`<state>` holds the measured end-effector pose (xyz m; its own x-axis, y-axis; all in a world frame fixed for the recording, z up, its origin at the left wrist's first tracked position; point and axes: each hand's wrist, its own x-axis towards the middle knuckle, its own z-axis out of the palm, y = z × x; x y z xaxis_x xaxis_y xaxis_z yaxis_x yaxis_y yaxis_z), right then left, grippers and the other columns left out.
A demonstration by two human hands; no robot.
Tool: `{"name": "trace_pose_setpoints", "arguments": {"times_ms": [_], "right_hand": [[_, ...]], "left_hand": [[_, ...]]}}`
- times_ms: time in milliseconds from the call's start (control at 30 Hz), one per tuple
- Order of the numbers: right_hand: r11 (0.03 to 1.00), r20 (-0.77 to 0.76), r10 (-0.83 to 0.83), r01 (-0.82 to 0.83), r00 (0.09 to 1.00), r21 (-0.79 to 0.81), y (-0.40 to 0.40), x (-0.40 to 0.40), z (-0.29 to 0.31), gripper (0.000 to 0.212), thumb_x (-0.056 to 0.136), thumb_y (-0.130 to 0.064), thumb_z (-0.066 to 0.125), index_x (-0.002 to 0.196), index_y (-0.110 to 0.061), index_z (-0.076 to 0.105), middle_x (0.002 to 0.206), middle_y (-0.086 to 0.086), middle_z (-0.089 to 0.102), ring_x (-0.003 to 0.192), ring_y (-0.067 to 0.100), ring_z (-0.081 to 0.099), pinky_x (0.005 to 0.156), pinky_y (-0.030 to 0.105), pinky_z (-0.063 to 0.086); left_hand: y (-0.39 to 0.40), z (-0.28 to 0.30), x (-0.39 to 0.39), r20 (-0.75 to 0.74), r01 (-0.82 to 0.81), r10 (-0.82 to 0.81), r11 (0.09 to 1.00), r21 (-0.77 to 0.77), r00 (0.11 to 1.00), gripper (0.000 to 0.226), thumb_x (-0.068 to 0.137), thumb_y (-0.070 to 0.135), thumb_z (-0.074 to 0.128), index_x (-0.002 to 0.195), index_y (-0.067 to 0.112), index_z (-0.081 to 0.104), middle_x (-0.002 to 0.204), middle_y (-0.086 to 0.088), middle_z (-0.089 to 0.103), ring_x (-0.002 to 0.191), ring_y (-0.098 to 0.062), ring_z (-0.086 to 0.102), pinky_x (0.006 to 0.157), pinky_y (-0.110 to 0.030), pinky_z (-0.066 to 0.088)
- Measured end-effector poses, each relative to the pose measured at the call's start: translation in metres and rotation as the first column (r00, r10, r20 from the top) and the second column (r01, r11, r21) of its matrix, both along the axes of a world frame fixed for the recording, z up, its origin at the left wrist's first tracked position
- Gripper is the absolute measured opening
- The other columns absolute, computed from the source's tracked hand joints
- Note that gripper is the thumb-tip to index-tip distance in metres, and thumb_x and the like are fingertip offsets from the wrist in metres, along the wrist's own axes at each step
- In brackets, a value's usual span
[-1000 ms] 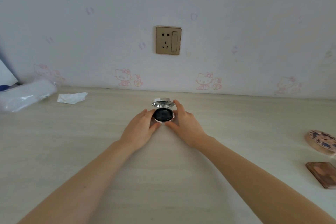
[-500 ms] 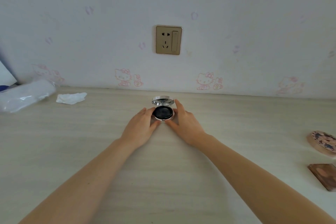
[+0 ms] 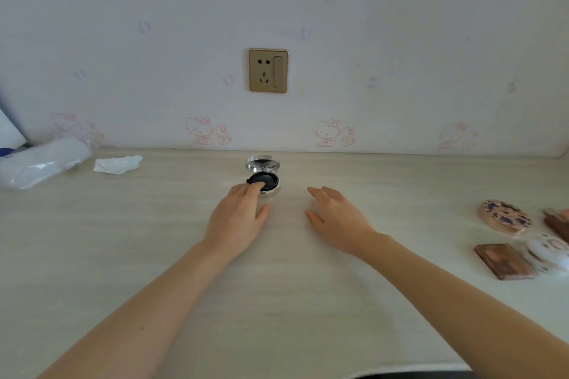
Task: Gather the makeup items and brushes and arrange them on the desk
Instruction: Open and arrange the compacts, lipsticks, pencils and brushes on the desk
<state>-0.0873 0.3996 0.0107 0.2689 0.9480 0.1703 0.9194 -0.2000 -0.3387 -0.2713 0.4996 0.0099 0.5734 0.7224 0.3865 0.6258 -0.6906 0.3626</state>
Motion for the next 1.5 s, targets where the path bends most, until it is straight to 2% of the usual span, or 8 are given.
{"name": "trace_pose_setpoints", "arguments": {"times_ms": [467, 767, 867, 967, 1133, 1267, 1367, 1500], "right_hand": [[0.99, 0.258, -0.14, 0.142, 0.956, 0.013, -0.148, 0.077, 0.026, 0.044, 0.099, -0.031, 0.043, 0.139, -0.015, 0.041, 0.139, 0.007, 0.049, 0.139, 0.019, 0.029, 0.105, 0.03, 0.031], [0.92, 0.162, -0.384, 0.391, 0.909, -0.011, -0.195, 0.147, 0.041, 0.036, 0.095, -0.032, 0.047, 0.128, -0.018, 0.052, 0.127, 0.002, 0.055, 0.125, 0.022, 0.044, 0.093, 0.036, 0.043], [0.894, 0.104, -0.444, 0.448, 0.89, -0.016, -0.2, 0.172, 0.046, 0.027, 0.095, -0.031, 0.046, 0.111, -0.015, 0.058, 0.105, 0.006, 0.063, 0.097, 0.028, 0.058, 0.076, 0.036, 0.048], [0.837, 0.131, -0.531, 0.542, 0.838, -0.074, -0.201, 0.196, 0.052, 0.028, 0.095, -0.033, 0.045, 0.114, -0.016, 0.057, 0.105, 0.008, 0.065, 0.081, 0.025, 0.054, 0.067, 0.033, 0.044], [0.77, 0.105, -0.603, 0.612, 0.79, -0.182, -0.193, 0.23, 0.051, 0.032, 0.093, -0.03, 0.048, 0.114, -0.008, 0.057, 0.102, 0.011, 0.065, 0.087, 0.027, 0.061, 0.063, 0.032, 0.043], [0.753, 0.125, -0.606, 0.617, 0.786, -0.227, -0.19, 0.241, 0.047, 0.034, 0.094, -0.041, 0.047, 0.086, -0.008, 0.055, 0.082, 0.008, 0.06, 0.084, 0.028, 0.059, 0.056, 0.03, 0.036], [0.729, 0.186, -0.61, 0.638, 0.77, -0.249, -0.187, 0.241, 0.045, 0.042, 0.094, -0.044, 0.044, 0.067, -0.013, 0.041, 0.068, 0.003, 0.051, 0.078, 0.026, 0.051, 0.071, 0.03, 0.033], [0.692, 0.227, -0.599, 0.639, 0.768, -0.334, -0.185, 0.239, 0.048, 0.047, 0.096, -0.047, 0.041, 0.063, -0.013, 0.037, 0.064, 0.0, 0.044, 0.082, 0.024, 0.046, 0.089, 0.036, 0.033]], "left_hand": [[-0.102, 0.001, 0.097, 0.065, 0.293, -0.294, 0.956, 0.025, 0.954, 0.029, 0.094, 0.024, 0.052, 0.122, 0.02, 0.058, 0.114, 0.008, 0.065, 0.119, -0.011, 0.047, 0.087, -0.03, 0.045], [-0.141, 0.002, 0.176, 0.063, 0.418, -0.414, 0.905, -0.076, 0.908, 0.029, 0.094, 0.023, 0.049, 0.121, 0.018, 0.06, 0.114, 0.005, 0.066, 0.117, -0.014, 0.047, 0.091, -0.032, 0.045], [-0.148, 0.003, 0.204, 0.064, 0.442, -0.437, 0.889, -0.119, 0.897, 0.03, 0.095, 0.022, 0.048, 0.121, 0.016, 0.06, 0.116, 0.003, 0.066, 0.118, -0.016, 0.047, 0.093, -0.034, 0.045], [-0.153, 0.004, 0.233, 0.046, 0.458, -0.457, 0.875, -0.157, 0.888, 0.031, 0.095, 0.023, 0.047, 0.123, 0.015, 0.059, 0.119, 0.001, 0.064, 0.12, -0.018, 0.045, 0.095, -0.035, 0.044], [-0.16, 0.006, 0.28, 0.039, 0.463, -0.466, 0.862, -0.209, 0.884, 0.035, 0.097, 0.027, 0.047, 0.125, 0.01, 0.058, 0.123, -0.007, 0.06, 0.124, -0.025, 0.041, 0.098, -0.039, 0.041], [-0.163, 0.004, 0.31, 0.036, 0.454, -0.463, 0.845, -0.284, 0.885, 0.042, 0.098, 0.032, 0.045, 0.13, 0.006, 0.053, 0.132, -0.012, 0.053, 0.131, -0.028, 0.036, 0.104, -0.041, 0.037], [-0.164, 0.002, 0.329, -0.033, 0.407, -0.444, 0.847, -0.342, 0.896, 0.047, 0.101, 0.035, 0.039, 0.128, -0.001, 0.051, 0.132, -0.018, 0.052, 0.132, -0.033, 0.034, 0.107, -0.041, 0.032], [-0.168, -0.002, 0.347, -0.165, 0.319, -0.406, 0.865, -0.388, 0.899, 0.054, 0.102, 0.04, 0.026, 0.119, -0.001, 0.056, 0.131, -0.02, 0.051, 0.136, -0.038, 0.029, 0.115, -0.042, 0.019]]}}
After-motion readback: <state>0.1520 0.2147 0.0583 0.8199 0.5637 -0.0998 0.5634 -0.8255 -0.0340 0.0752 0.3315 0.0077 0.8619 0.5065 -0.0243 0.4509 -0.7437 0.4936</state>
